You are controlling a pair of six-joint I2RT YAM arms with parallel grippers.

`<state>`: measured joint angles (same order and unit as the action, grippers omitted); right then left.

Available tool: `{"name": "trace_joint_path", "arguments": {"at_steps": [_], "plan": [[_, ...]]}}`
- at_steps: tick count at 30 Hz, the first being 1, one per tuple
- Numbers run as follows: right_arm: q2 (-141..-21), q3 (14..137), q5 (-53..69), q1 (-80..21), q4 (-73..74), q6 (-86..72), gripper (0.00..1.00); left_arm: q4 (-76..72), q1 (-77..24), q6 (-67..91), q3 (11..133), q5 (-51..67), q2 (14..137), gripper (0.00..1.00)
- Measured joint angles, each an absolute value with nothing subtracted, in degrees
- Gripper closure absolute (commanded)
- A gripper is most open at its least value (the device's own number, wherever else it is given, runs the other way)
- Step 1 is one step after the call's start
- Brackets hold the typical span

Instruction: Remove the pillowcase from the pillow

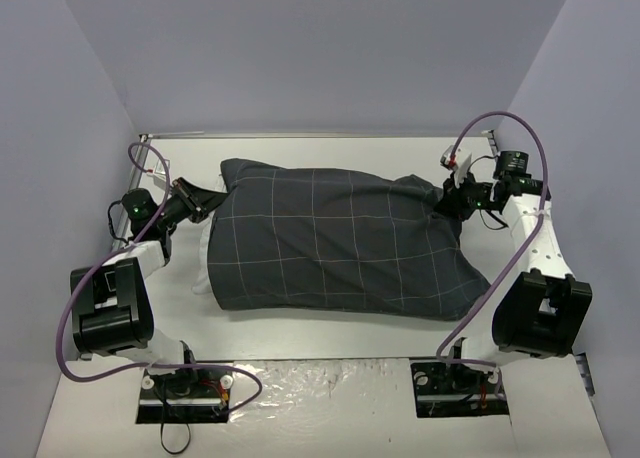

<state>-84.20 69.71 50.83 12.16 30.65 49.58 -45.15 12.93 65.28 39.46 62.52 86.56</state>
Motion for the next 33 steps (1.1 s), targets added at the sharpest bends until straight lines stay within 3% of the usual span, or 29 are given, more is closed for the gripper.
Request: {"name": "trace_joint_path", "arguments": {"at_steps": [9, 29, 33], "plan": [[-76.93, 69.71, 50.35, 12.88, 30.57, 50.19, 1.00, -43.92, 13.21, 65.10, 39.46, 62.46, 85.03, 0.72], [-74.67, 67.05, 39.75, 16.75, 19.62, 39.64, 1.00, -41.43, 13.26, 64.79, 39.53, 62.52, 85.03, 0.79], [-74.67, 65.54, 39.75, 16.95, 19.16, 38.79, 1.00, -41.71, 13.19, 64.99, 39.53, 62.81, 85.03, 0.64]]}}
